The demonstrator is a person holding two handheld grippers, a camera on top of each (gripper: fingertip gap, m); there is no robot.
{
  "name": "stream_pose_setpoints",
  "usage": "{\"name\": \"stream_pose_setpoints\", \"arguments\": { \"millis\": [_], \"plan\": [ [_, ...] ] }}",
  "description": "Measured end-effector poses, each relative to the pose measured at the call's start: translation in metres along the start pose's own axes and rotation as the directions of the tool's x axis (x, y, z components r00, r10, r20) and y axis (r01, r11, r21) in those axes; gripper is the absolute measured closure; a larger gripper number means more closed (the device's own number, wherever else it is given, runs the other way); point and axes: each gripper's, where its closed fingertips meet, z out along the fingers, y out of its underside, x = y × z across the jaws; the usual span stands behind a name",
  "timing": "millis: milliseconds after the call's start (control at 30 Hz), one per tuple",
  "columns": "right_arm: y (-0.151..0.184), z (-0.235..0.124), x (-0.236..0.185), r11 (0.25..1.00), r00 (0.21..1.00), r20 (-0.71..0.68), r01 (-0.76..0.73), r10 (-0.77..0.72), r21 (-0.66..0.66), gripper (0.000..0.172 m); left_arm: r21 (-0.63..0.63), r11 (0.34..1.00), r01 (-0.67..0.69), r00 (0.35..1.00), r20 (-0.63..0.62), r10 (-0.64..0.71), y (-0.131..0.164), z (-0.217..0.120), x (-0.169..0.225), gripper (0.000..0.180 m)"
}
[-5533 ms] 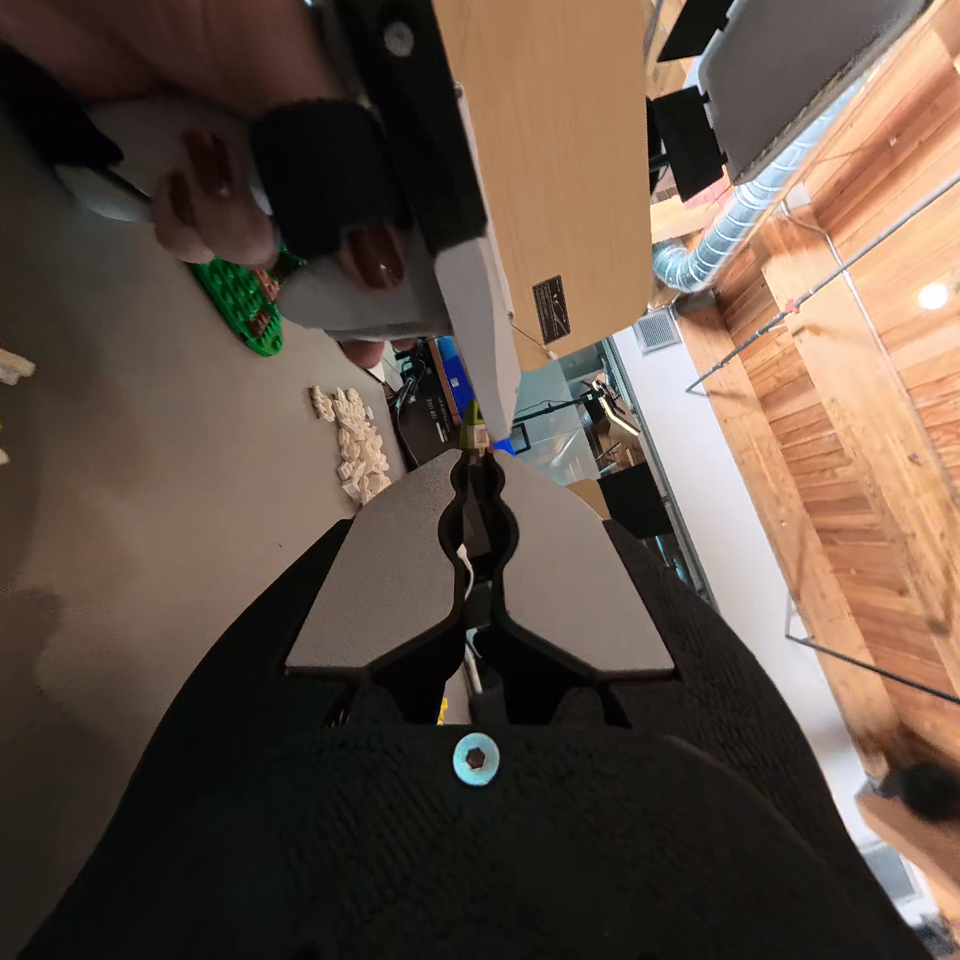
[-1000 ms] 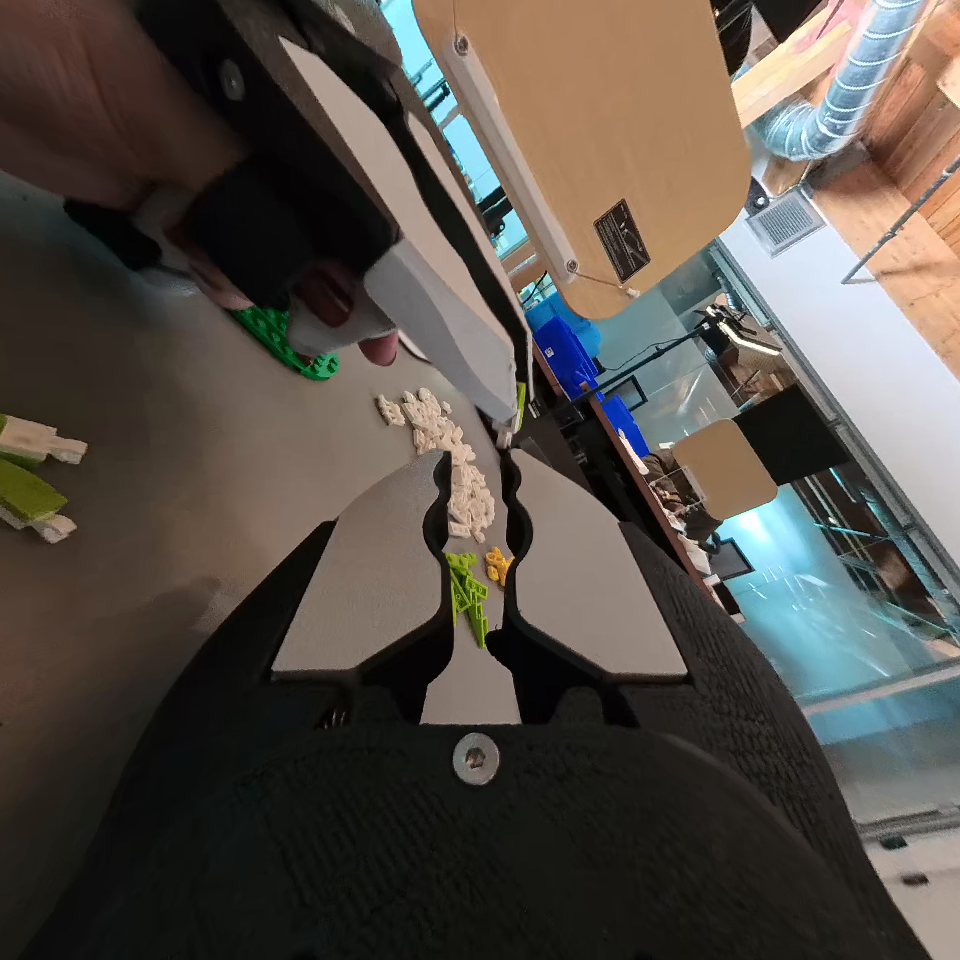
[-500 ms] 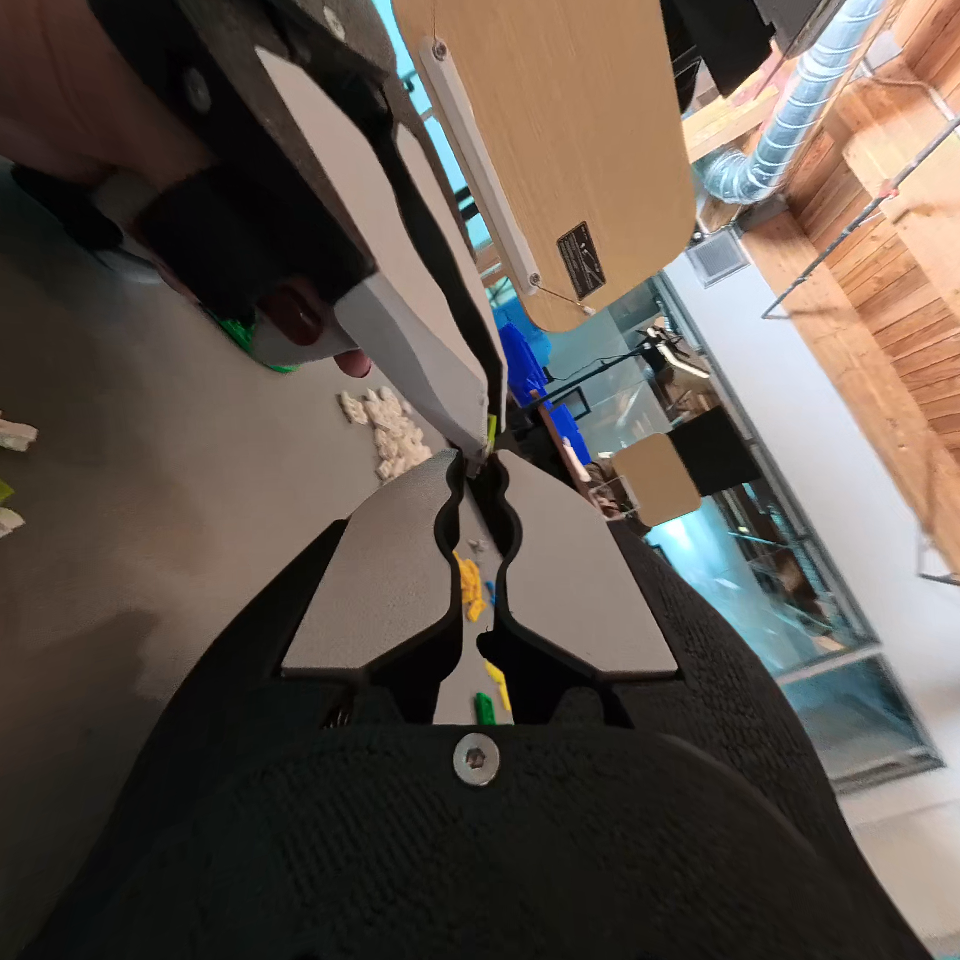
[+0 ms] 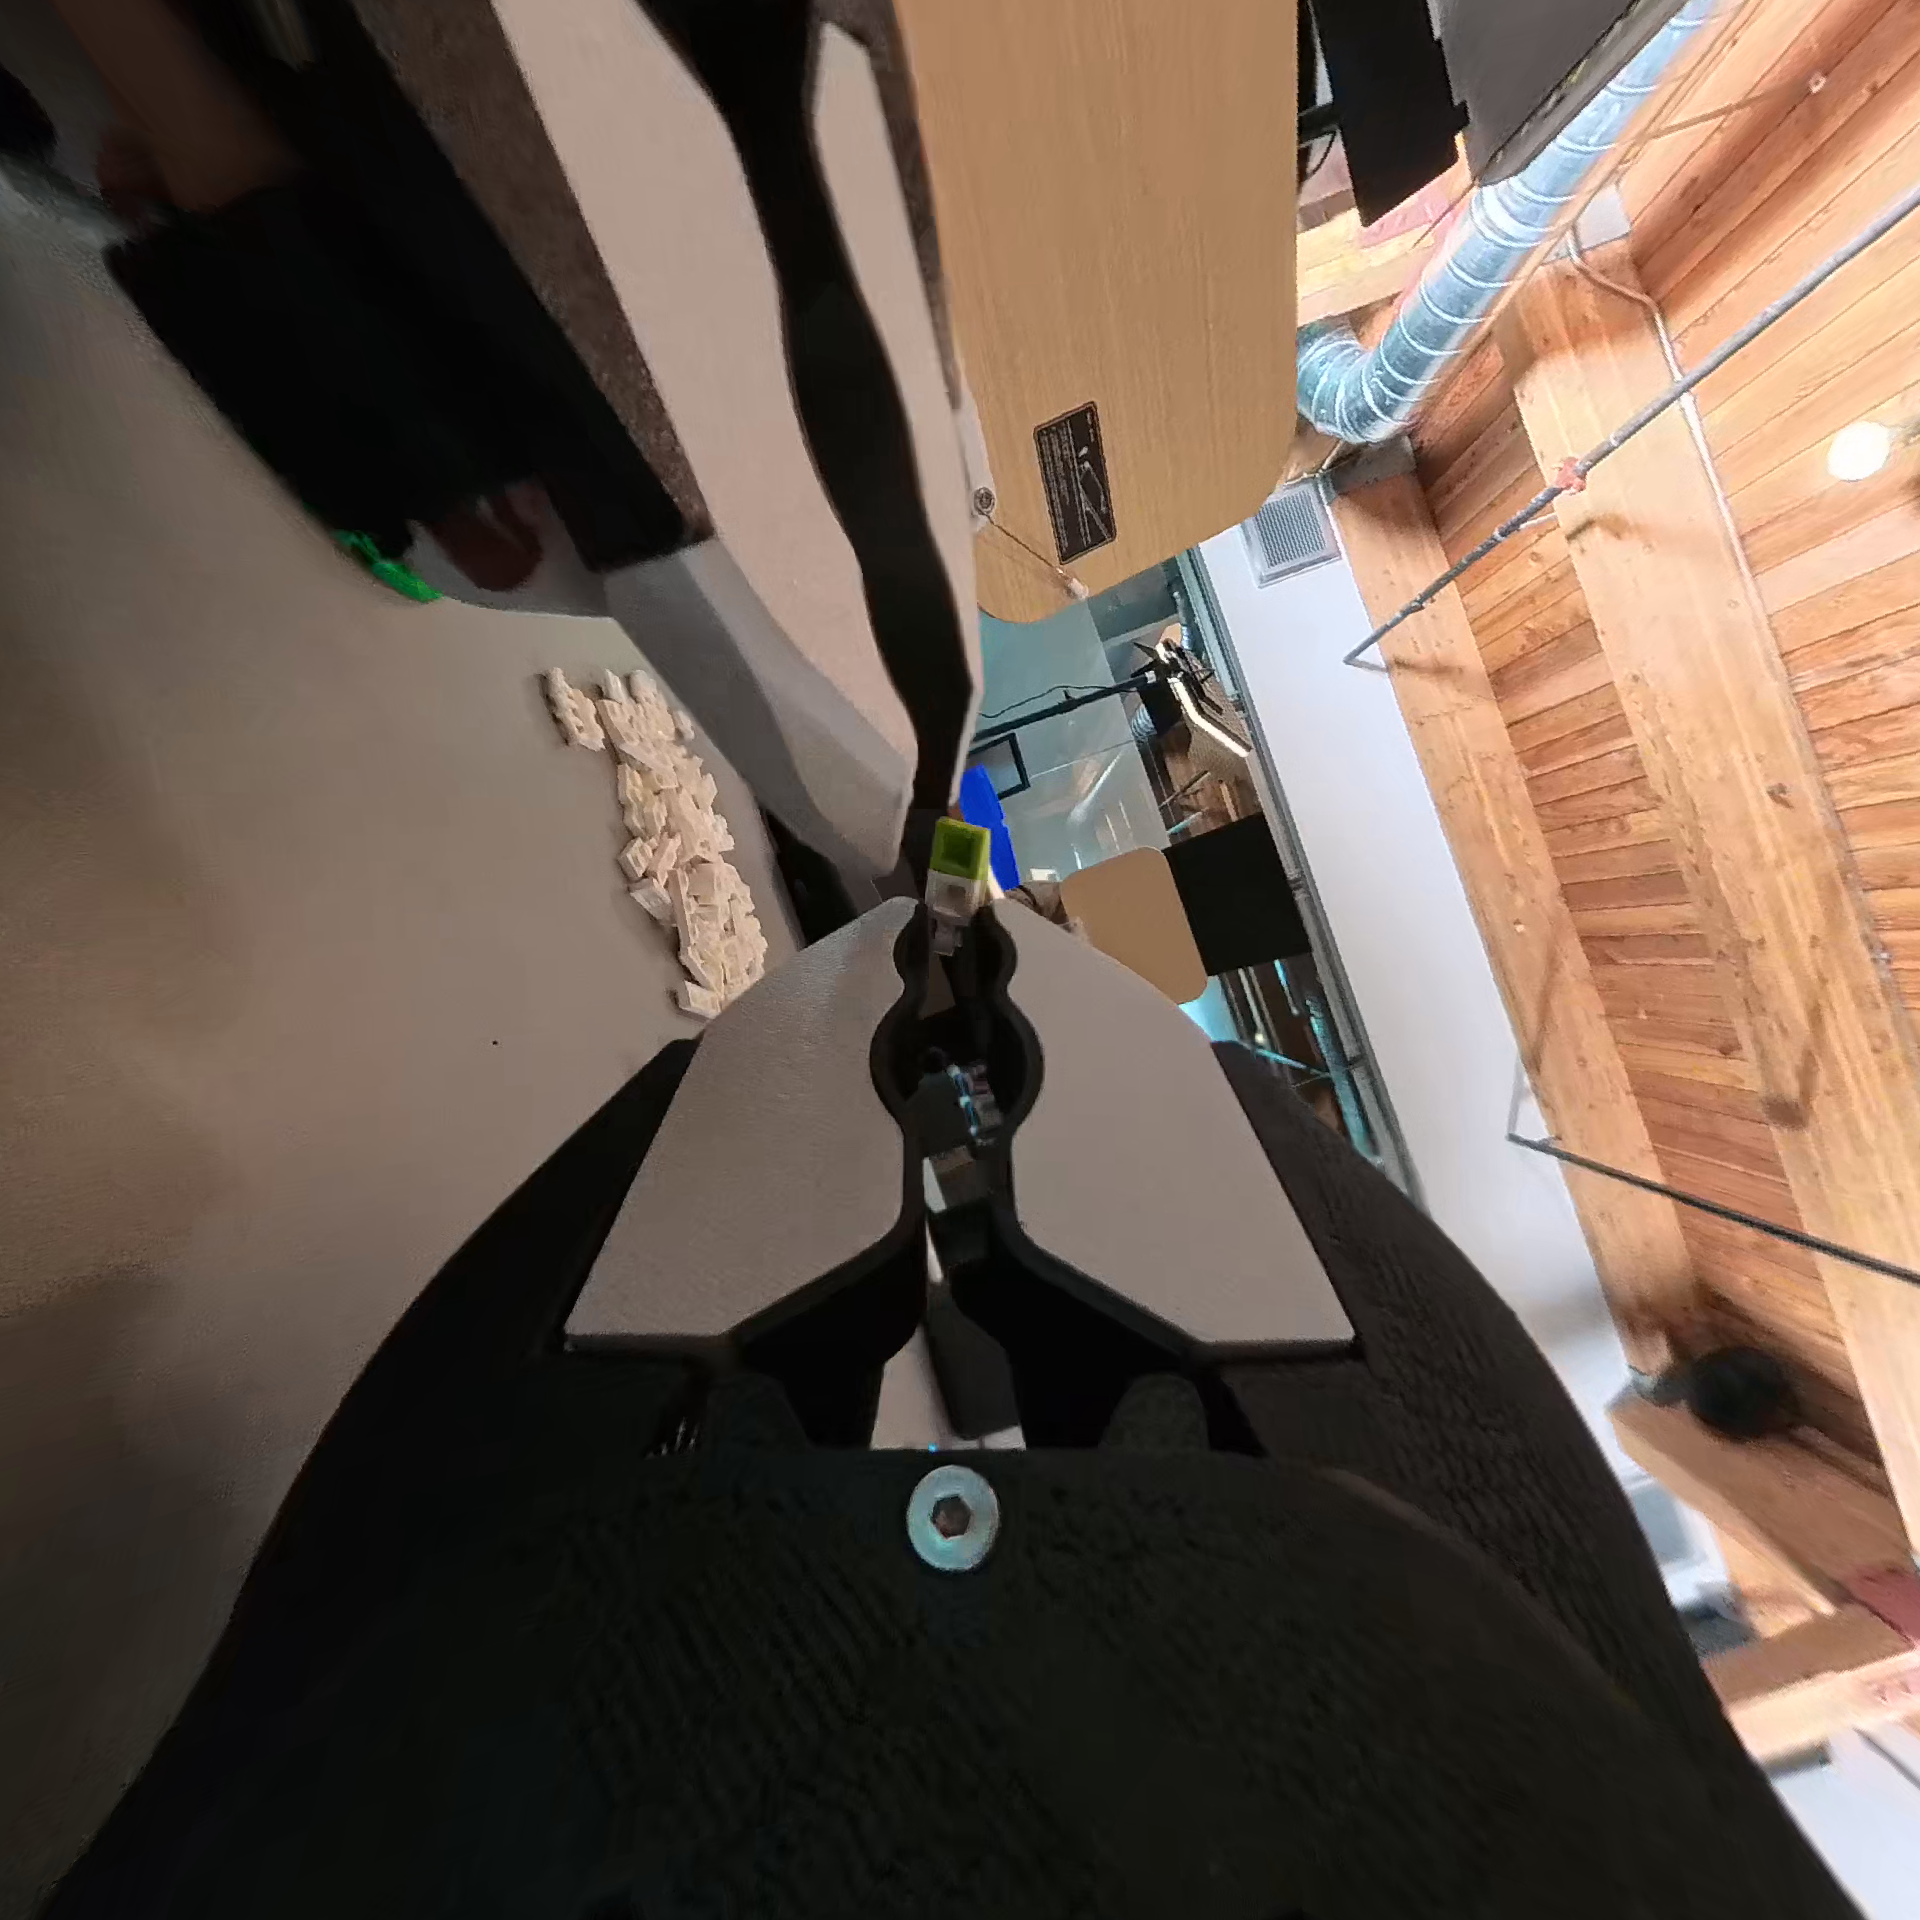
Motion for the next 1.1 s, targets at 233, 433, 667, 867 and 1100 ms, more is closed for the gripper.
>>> {"name": "stream_pose_setpoints", "arguments": {
  "millis": [233, 433, 667, 867, 1100],
  "plan": [
    [-0.003, -0.001, -0.004, 0.990, 0.990, -0.007, 0.141, -0.141, 0.009, 0.164, 0.002, 0.999, -0.039, 0.999, -0.016, 0.039, -0.004, 0.000, 0.007, 0.170],
    [-0.003, -0.001, -0.006, 0.987, 0.987, 0.003, 0.159, -0.159, 0.009, 0.165, 0.006, 0.998, -0.068, 0.997, -0.030, 0.068, -0.005, -0.001, 0.008, 0.178],
    [-0.002, -0.003, 0.008, 0.961, 0.960, 0.062, -0.275, 0.272, 0.034, 0.150, 0.057, 0.992, 0.110, 0.994, -0.001, -0.110, -0.013, -0.007, -0.013, 0.179],
    [-0.014, -0.003, 0.003, 0.317, 0.234, 0.383, -0.933, 0.894, -0.170, 0.159, 0.131, 0.989, 0.065, 0.998, 0.015, -0.068, -0.024, -0.012, -0.015, 0.179],
    [-0.020, -0.007, 0.020, -0.386, -0.529, 0.480, -0.845, 0.699, -0.370, 0.150, 0.195, 0.978, 0.078, 0.996, 0.016, -0.083, -0.034, -0.016, -0.015, 0.179]
  ]
}}
